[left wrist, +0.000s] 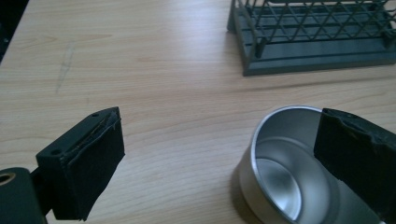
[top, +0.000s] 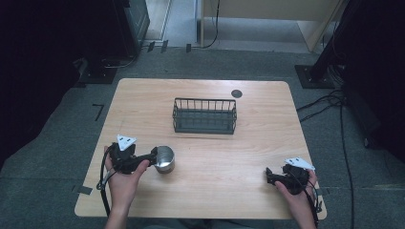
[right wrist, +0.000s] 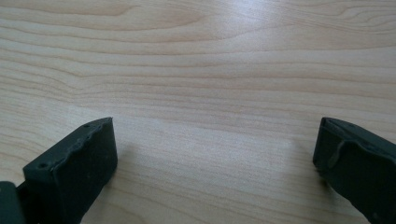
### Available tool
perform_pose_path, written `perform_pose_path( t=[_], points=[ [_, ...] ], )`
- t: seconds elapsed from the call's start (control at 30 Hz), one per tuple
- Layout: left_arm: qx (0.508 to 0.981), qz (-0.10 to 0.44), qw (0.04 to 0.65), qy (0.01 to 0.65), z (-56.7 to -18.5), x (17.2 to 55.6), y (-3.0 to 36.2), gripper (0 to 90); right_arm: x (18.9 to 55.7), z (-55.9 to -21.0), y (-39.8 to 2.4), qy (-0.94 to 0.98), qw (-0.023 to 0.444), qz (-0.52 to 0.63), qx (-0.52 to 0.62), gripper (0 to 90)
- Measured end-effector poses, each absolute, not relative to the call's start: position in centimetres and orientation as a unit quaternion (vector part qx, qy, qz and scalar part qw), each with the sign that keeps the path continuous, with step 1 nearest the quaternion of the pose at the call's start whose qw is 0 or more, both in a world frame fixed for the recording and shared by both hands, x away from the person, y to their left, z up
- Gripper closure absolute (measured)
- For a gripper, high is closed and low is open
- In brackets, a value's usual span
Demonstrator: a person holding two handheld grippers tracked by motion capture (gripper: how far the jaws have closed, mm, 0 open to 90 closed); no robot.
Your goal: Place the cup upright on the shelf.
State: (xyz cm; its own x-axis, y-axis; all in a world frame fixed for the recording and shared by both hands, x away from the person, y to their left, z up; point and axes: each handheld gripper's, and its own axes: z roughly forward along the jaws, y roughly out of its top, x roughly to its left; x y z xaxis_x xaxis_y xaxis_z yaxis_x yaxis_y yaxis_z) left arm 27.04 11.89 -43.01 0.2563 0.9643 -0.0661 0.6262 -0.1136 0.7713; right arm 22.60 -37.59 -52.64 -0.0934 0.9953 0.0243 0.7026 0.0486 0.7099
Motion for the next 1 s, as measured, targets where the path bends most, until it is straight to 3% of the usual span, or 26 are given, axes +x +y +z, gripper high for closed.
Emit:
perform_pose_path(
  t=[1.0],
  points=[
    [0.745,0.21,0.341,0.534,-45.1,25.7,7.1,2.1,22.6,-52.6,-37.6,0.679,0.251,0.292,0.625,0.0]
  ],
)
